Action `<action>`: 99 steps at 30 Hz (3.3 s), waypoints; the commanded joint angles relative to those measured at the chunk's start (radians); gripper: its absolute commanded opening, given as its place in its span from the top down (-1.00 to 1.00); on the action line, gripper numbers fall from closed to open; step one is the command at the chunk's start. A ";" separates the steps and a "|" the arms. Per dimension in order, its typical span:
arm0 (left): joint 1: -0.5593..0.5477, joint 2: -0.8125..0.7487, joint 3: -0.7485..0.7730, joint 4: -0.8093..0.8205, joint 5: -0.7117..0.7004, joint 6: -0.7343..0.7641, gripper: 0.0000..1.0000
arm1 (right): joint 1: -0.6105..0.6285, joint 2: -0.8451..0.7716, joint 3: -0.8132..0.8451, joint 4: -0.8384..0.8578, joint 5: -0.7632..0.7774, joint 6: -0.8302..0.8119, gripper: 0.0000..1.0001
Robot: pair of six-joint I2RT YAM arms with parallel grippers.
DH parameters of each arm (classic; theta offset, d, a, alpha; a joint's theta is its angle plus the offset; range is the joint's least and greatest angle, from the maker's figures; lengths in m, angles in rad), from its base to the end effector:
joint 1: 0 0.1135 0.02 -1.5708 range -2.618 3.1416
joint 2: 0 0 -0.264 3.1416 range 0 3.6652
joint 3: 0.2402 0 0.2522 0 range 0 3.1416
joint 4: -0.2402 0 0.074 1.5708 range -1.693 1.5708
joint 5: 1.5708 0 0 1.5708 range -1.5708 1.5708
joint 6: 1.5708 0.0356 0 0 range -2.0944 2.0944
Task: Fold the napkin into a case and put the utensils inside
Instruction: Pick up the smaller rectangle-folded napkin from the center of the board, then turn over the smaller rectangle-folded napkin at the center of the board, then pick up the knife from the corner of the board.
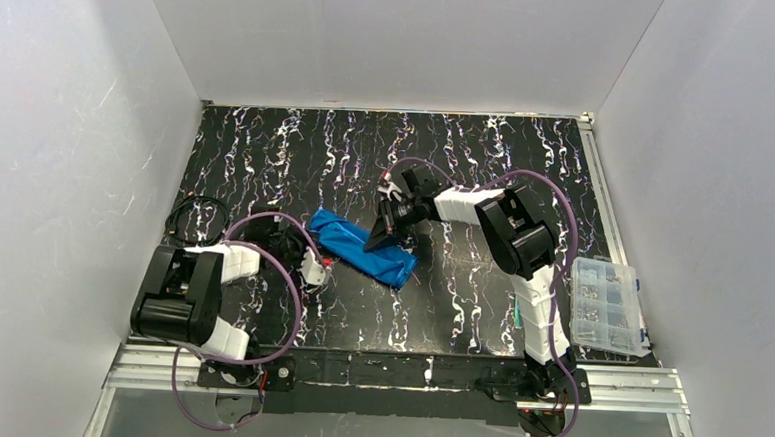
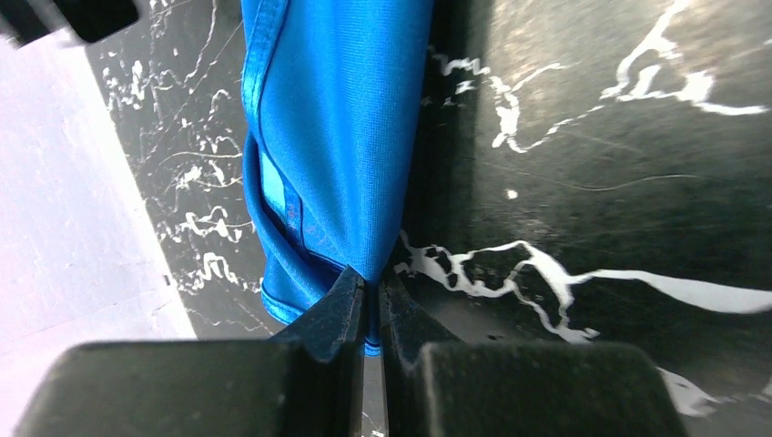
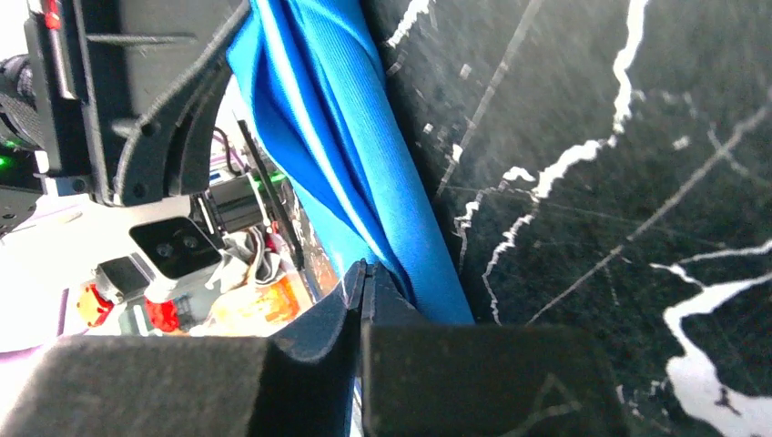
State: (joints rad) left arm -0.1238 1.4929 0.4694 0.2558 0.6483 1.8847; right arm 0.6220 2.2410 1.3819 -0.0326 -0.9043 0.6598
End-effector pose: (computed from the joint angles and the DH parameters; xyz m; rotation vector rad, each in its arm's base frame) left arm 0.2472 -0.0524 0.1276 1.9749 0.8934 0.2434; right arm 0.3492 0.2848 0.0994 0.4051 -2.6623 -1.5939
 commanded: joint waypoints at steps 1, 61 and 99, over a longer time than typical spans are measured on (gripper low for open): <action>-0.001 -0.094 0.052 -0.304 0.042 0.010 1.00 | -0.008 -0.071 0.157 -0.206 0.041 -0.160 0.80; 0.056 0.465 1.097 -1.596 -0.187 -1.170 -0.97 | -0.098 -0.601 -0.168 -0.245 0.461 -0.406 -0.45; 0.082 0.107 1.219 -1.385 -0.418 -1.505 -0.97 | -0.457 -0.609 -0.362 -0.699 1.084 -0.342 -0.11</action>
State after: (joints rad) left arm -0.0410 1.6421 1.6791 -1.1004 0.1875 0.3931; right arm 0.1638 1.5948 1.0157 -0.7147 0.1444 0.3317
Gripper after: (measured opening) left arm 0.983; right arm 0.566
